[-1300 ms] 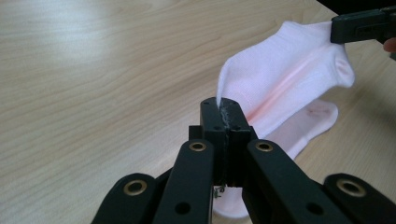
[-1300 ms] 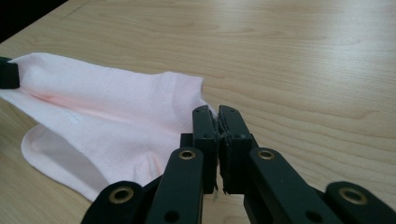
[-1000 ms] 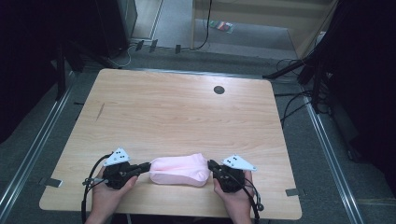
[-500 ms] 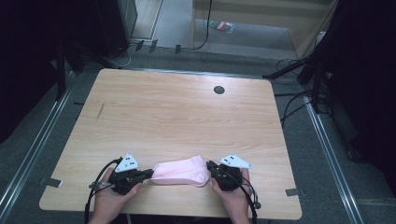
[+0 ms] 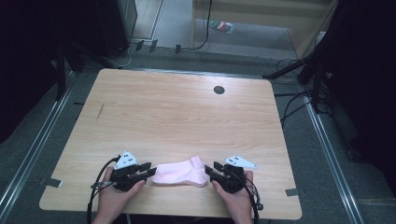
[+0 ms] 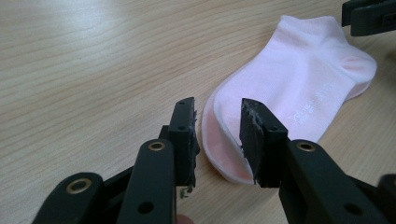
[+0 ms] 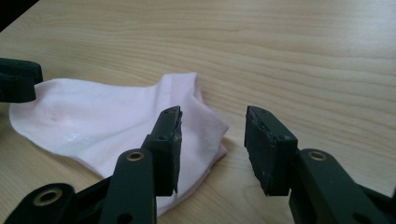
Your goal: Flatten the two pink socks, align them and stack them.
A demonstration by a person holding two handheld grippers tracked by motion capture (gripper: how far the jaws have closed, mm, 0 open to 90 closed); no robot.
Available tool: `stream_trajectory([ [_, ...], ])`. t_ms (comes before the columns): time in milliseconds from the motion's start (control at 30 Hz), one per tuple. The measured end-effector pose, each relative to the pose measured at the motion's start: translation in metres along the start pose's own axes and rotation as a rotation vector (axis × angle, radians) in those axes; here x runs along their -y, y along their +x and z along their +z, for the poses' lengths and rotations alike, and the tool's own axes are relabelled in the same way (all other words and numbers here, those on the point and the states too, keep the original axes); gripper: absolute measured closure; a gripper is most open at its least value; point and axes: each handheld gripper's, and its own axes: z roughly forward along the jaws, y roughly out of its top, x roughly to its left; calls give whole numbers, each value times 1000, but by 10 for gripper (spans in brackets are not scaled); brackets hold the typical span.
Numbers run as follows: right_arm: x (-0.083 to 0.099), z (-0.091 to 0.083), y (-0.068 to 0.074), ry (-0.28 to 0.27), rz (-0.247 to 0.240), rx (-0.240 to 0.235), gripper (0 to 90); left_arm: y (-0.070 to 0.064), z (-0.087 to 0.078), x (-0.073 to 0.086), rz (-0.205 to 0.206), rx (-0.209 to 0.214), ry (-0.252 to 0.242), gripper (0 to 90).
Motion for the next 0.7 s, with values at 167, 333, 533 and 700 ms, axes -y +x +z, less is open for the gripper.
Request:
stream_trajectory([
  [167,0,-13,11,-123,-35,73,712,-15,-15,-5,38,-51,-112,694],
  [333,4,-1,28,-51,-50,-52,833,-19,11,1,38,-2,15,674],
  [533,17,14,36,61,-106,-24,820,-24,17,8,133,-43,55,624],
  [700,21,10,33,69,-167,33,848,-22,16,10,195,-27,58,574],
])
